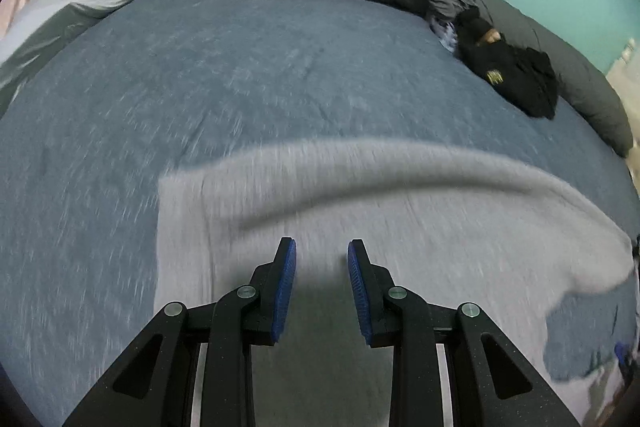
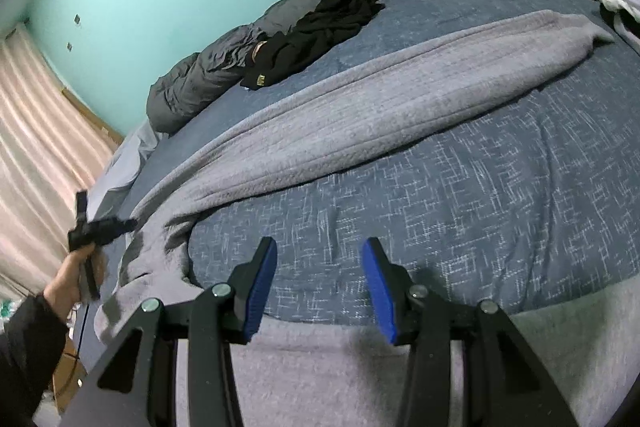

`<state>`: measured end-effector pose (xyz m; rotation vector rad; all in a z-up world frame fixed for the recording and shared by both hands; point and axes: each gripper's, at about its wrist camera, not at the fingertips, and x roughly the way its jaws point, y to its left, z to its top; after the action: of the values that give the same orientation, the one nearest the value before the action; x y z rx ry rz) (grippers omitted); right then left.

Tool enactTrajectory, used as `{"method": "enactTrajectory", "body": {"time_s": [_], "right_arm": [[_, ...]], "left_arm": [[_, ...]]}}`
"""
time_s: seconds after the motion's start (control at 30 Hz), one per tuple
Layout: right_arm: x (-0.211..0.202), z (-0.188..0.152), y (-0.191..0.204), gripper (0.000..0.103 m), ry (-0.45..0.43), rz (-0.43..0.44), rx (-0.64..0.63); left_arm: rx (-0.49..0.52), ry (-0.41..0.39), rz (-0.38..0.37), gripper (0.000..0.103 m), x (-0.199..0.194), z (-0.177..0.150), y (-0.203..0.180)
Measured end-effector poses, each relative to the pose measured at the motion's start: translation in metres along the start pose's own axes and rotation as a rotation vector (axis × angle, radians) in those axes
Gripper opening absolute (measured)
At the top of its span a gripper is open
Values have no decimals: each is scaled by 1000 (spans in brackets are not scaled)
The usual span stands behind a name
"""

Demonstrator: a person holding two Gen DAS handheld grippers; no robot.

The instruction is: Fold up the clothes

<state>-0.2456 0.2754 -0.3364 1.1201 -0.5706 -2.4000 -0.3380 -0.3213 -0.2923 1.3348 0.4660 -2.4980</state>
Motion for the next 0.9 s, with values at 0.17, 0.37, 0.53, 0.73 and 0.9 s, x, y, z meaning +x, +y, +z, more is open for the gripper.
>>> {"method": "enactTrajectory", "body": {"time_s": [0.17,0.37,0.53,0.73,0.9], "right_arm": [[7,-1,1,45,9,12,-19],[13,-3,1,45,20,12,-11],[15,-3,1,45,23,14,-15],[17,-5,-1,45,30,11,-8],[12,-4,0,45,15,12,-9]], "left_arm": [[-27,45,21,29,33,25,5],[-74,53,32,29,57,49,13],[-89,53,52,29,72,63,15],[-141,73,22,29,72,69,27],[-132,34,30,29,37,66,35]]}}
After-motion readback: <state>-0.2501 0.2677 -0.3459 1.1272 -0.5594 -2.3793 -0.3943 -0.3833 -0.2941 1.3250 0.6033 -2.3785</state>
